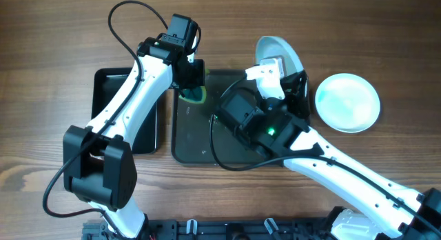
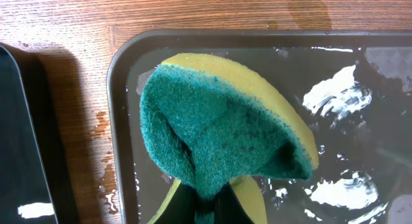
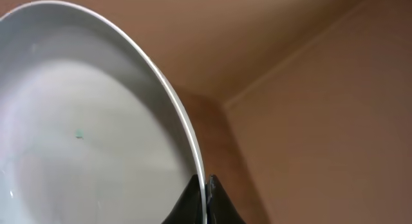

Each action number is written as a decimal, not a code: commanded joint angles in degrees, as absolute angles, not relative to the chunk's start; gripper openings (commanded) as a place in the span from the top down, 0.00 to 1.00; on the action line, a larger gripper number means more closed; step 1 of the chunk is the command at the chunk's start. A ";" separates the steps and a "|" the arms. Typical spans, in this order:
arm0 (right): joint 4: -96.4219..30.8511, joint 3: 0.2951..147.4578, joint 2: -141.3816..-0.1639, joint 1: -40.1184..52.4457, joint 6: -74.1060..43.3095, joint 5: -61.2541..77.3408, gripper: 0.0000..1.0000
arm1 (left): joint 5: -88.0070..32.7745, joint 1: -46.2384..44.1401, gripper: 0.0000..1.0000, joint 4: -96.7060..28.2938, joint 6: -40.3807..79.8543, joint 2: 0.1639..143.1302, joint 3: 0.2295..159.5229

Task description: Clean dirty plates on tray and stack at the side

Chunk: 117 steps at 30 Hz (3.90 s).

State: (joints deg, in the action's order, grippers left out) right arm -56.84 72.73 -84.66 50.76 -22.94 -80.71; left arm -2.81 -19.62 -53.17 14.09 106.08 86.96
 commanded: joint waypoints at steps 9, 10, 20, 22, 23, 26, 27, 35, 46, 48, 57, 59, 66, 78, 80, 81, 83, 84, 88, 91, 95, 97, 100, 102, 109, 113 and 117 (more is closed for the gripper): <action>-54.89 72.31 -83.35 44.73 -23.07 -53.08 0.96 | -2.11 -19.77 0.96 -53.01 14.63 105.75 86.94; -54.89 71.79 -83.35 42.50 -24.29 -48.38 0.96 | -2.09 -19.77 0.96 -53.04 14.63 105.75 86.94; -51.57 70.54 -83.42 5.93 -23.35 -0.16 0.96 | -2.09 -19.77 0.96 -53.04 14.63 105.75 86.94; -51.44 69.95 -83.42 -1.83 -22.48 3.49 0.96 | -2.09 -19.77 0.96 -53.01 14.63 105.75 86.94; -51.35 69.08 -83.42 -5.96 -22.50 3.97 0.96 | -2.09 -19.77 0.96 -53.01 14.63 105.75 86.94; -48.73 64.27 -83.42 -16.03 -22.68 3.95 0.96 | -2.09 -19.77 0.96 -53.01 14.63 105.75 86.94; -47.46 62.43 -83.42 -18.65 -22.81 3.92 0.96 | -2.09 -19.77 0.96 -53.04 14.63 105.75 86.94; -32.95 49.10 -83.46 -29.95 -23.07 4.29 0.96 | -2.09 -19.77 0.96 -53.04 14.63 105.75 86.94; -33.19 51.18 -83.44 -23.05 -16.43 15.11 0.41 | -2.07 -13.56 0.96 -58.70 14.63 102.37 88.64; -36.67 54.30 -83.44 -19.49 -14.70 15.07 0.38 | -1.58 -10.22 0.96 -61.71 14.59 100.84 88.64; -41.08 59.57 -83.46 -5.56 -11.51 14.90 0.35 | 5.89 3.51 0.96 -62.28 5.61 101.49 83.13; -40.95 59.57 -83.46 -4.86 -11.51 14.92 0.35 | 5.87 4.99 0.96 -58.17 1.65 102.02 78.65; -42.83 59.59 -83.20 -4.89 -9.26 15.00 0.26 | 5.82 5.74 0.47 -51.00 1.93 102.04 72.34; -56.93 70.83 -65.52 -4.89 -8.97 10.61 0.00 | -5.74 4.69 0.00 -59.02 1.89 87.72 83.81; -58.22 71.20 -58.98 -4.89 -8.99 9.41 0.00 | -5.76 4.67 0.00 -59.42 1.89 87.83 83.79; -58.19 71.20 -56.51 -4.89 -9.02 9.43 0.00 | -5.76 4.67 0.00 -59.42 1.91 87.85 83.79; -57.82 71.20 -49.10 -4.89 -9.19 9.47 0.00 | -5.76 4.67 0.00 -59.42 1.91 87.85 83.79; -57.87 71.20 -45.39 -4.89 -9.28 9.58 0.00 | -5.76 4.67 0.00 -59.42 1.91 87.85 83.79; -57.89 71.20 -38.76 -4.89 -12.12 10.79 0.00 | -5.76 4.67 0.00 -59.42 1.91 87.85 83.79; -59.51 71.20 -37.21 -4.89 -11.44 9.98 0.00 | -5.76 4.67 0.00 -59.42 1.91 87.85 83.79; -58.65 71.13 -37.56 -4.89 -5.89 8.19 0.00 | -5.76 4.67 0.00 -59.42 1.91 87.85 83.79; -57.65 70.24 -37.56 -4.89 -4.25 8.16 0.00 | -5.76 4.67 0.00 -59.42 1.91 87.85 83.79; -48.90 63.29 -37.01 -4.89 -0.93 13.34 0.00 | -5.76 4.67 0.00 -59.42 1.91 87.85 83.79; -37.10 53.54 -33.74 -4.80 -0.36 15.59 0.00 | -5.76 4.67 0.00 -59.42 1.91 87.85 83.79; -6.46 16.93 -14.02 -0.16 -5.41 13.76 0.00 | -5.76 4.67 0.00 -59.42 1.89 87.85 83.79; -1.48 5.21 -5.45 -0.16 -6.61 12.75 0.00 | -5.76 4.67 0.00 -59.42 1.91 87.85 83.79; 1.08 0.30 -0.89 -0.16 -7.07 12.93 0.00 | -5.76 4.67 0.00 -59.42 1.91 87.85 83.79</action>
State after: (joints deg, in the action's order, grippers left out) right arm -0.27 1.13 -3.25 -0.40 -5.78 13.45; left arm -4.67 4.89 -59.61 2.37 87.53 83.64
